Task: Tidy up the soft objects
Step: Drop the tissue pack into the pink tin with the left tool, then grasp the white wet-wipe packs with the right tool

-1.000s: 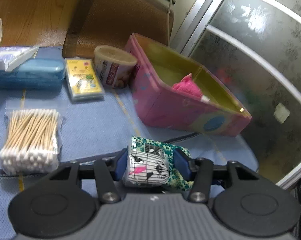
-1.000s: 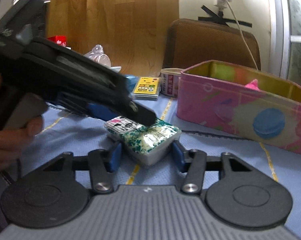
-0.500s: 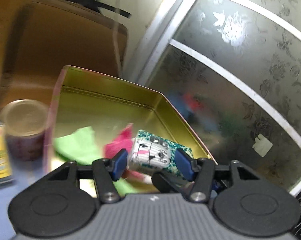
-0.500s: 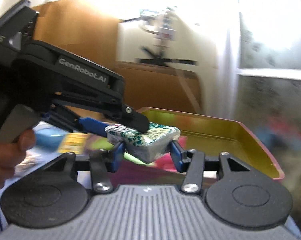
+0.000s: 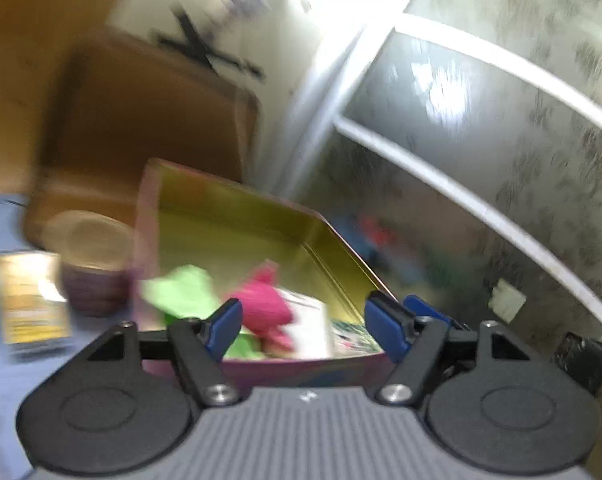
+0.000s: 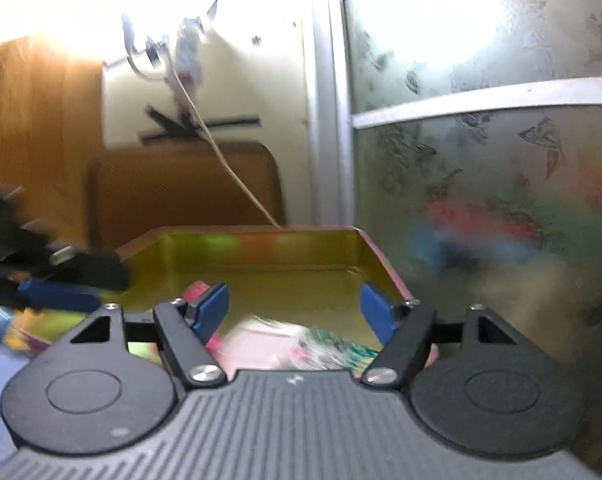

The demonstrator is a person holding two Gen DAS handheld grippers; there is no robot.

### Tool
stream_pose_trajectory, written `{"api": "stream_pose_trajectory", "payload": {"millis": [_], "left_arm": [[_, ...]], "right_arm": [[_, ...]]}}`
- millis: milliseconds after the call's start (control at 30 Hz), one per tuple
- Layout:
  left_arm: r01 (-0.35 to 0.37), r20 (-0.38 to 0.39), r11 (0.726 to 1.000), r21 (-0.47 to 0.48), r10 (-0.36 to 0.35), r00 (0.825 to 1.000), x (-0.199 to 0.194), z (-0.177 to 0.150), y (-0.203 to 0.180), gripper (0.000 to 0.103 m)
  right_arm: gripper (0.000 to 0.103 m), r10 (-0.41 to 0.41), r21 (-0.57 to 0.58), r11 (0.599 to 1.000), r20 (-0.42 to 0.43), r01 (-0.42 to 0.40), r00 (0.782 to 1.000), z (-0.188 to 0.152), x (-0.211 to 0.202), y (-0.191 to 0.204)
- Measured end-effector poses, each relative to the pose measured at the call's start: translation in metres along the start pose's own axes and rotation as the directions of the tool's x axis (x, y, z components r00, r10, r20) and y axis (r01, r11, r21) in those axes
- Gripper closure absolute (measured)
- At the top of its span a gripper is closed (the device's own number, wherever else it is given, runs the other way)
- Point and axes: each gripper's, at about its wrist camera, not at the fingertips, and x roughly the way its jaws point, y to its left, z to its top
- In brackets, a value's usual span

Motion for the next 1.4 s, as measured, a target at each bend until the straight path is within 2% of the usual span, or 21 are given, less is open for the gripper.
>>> {"api": "stream_pose_trajectory", "payload": {"millis": [67,100,133,200,267,300,333,367,400,433,500,633,767,800,833,933,1033,1133,1200,1267,1400], "left_arm": [[-0.086,0.081,0.996,-0.010,0.086,0.993,-0.048,-0.005,0.029,0.022],[-0.147,0.117,0.989,-0.021,0.148,0.982,-0.069,-0.008,0.043,0.021],[-0.223,0.146,0.974,-0.044,0.227,0.963,-0.089,-0.013,0.060,0.018],[-0.371,0.171,0.924,-0.089,0.381,0.909,-0.120,-0.022,0.092,0.016],[-0.499,0.176,0.855,-0.141,0.518,0.837,-0.143,-0.032,0.125,0.017],[-0.534,0.173,0.826,-0.180,0.561,0.809,-0.152,-0.036,0.142,0.017],[-0.552,0.164,0.801,-0.234,0.592,0.789,-0.160,-0.040,0.159,0.018],[-0.551,0.159,0.784,-0.287,0.606,0.780,-0.168,-0.044,0.175,0.018],[-0.544,0.158,0.770,-0.334,0.614,0.773,-0.174,-0.049,0.188,0.018],[-0.529,0.146,0.750,-0.398,0.621,0.771,-0.180,-0.052,0.200,0.020],[-0.450,0.157,0.752,-0.481,0.579,0.800,-0.187,-0.056,0.214,0.020],[-0.416,0.162,0.769,-0.485,0.547,0.822,-0.186,-0.057,0.216,0.018],[-0.410,0.162,0.789,-0.458,0.528,0.833,-0.184,-0.055,0.215,0.016],[-0.406,0.162,0.791,-0.458,0.524,0.837,-0.183,-0.055,0.215,0.016],[-0.404,0.161,0.791,-0.459,0.521,0.838,-0.182,-0.054,0.216,0.016],[-0.397,0.161,0.791,-0.466,0.517,0.841,-0.182,-0.055,0.217,0.016],[-0.395,0.165,0.795,-0.461,0.514,0.842,-0.182,-0.055,0.217,0.016],[-0.390,0.170,0.809,-0.439,0.501,0.848,-0.181,-0.055,0.214,0.016],[-0.386,0.173,0.826,-0.410,0.486,0.857,-0.179,-0.054,0.209,0.018],[-0.365,0.170,0.855,-0.368,0.448,0.878,-0.176,-0.054,0.204,0.021],[-0.257,0.117,0.918,-0.301,0.303,0.946,-0.160,-0.055,0.182,0.032]], "right_arm": [[0.038,0.104,-0.002,0.995,-0.003,-0.104,0.995,0.002,-0.005,0.023],[0.040,0.163,-0.014,0.986,-0.020,-0.164,0.986,0.002,-0.004,0.037],[0.042,0.220,-0.023,0.975,-0.046,-0.221,0.974,0.002,-0.002,0.053],[0.042,0.342,-0.021,0.938,-0.117,-0.347,0.932,0.000,0.009,0.088],[0.042,0.438,-0.020,0.893,-0.192,-0.450,0.878,-0.002,0.022,0.124],[0.039,0.483,-0.030,0.864,-0.231,-0.503,0.844,-0.003,0.031,0.146],[0.029,0.513,-0.045,0.840,-0.254,-0.540,0.820,-0.003,0.039,0.165],[0.022,0.534,-0.065,0.820,-0.270,-0.569,0.801,-0.003,0.048,0.182],[0.009,0.547,-0.091,0.802,-0.286,-0.591,0.787,-0.003,0.059,0.201],[0.004,0.559,-0.109,0.783,-0.309,-0.612,0.770,-0.003,0.075,0.219],[0.003,0.570,-0.118,0.751,-0.382,-0.650,0.728,-0.005,0.107,0.251],[0.000,0.534,-0.136,0.736,-0.485,-0.663,0.693,-0.018,0.156,0.293],[0.000,0.539,-0.051,0.730,-0.569,-0.681,0.621,-0.029,0.188,0.310],[0.003,0.551,-0.023,0.727,-0.575,-0.686,0.604,-0.030,0.192,0.308],[0.018,0.565,-0.008,0.721,-0.572,-0.693,0.594,-0.030,0.192,0.308],[0.024,0.574,-0.034,0.716,-0.540,-0.697,0.616,-0.028,0.183,0.306],[0.027,0.583,-0.069,0.702,-0.516,-0.709,0.627,-0.025,0.164,0.299],[0.028,0.614,-0.062,0.690,-0.477,-0.721,0.629,-0.018,0.140,0.284],[0.028,0.633,-0.048,0.692,-0.438,-0.720,0.638,-0.013,0.117,0.265],[0.027,0.646,-0.026,0.699,-0.405,-0.715,0.647,-0.010,0.095,0.243],[0.027,0.638,0.008,0.726,-0.383,-0.688,0.668,-0.018,0.051,0.186]]}}
